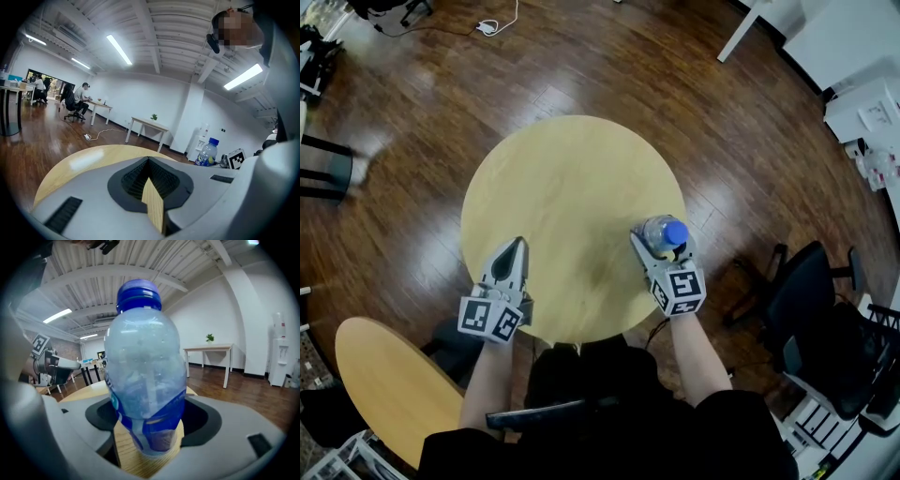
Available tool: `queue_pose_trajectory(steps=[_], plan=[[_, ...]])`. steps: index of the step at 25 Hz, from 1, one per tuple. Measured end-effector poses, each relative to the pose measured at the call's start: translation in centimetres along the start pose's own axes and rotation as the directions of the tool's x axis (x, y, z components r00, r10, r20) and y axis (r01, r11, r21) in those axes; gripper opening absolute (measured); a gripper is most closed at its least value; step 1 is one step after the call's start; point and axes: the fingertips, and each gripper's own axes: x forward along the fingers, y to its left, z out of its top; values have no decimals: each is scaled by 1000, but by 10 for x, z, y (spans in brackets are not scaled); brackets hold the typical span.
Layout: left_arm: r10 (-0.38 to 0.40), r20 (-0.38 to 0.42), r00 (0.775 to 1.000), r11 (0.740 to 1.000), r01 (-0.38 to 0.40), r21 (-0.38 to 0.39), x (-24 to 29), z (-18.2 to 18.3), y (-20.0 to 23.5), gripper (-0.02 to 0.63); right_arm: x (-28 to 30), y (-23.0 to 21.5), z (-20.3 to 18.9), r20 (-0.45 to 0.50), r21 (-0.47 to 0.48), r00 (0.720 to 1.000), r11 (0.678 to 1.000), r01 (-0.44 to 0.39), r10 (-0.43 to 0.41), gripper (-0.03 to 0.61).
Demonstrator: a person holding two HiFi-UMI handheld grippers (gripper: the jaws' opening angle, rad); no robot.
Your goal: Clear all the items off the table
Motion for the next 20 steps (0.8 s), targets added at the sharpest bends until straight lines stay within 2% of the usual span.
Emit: queue_pose_trajectory(steps=[3,14,17,20], plan=[[-3,7,1000,1000,3,11,-4,7,4,2,-6,-3,13,23,-1,1000,1000,14,-14,380],[-18,112,993,999,14,39,-34,54,6,2,-31,19,71,95,-137,995,990,37,-24,382],[14,143,990,998,-23,59,-58,72,18,2,-31,36,82,101,-154,995,988,15,1,381],[88,188,978,993,-101,61,-92,83,43,2,-16,63,95,108,-196,992,980,-35,57,381]])
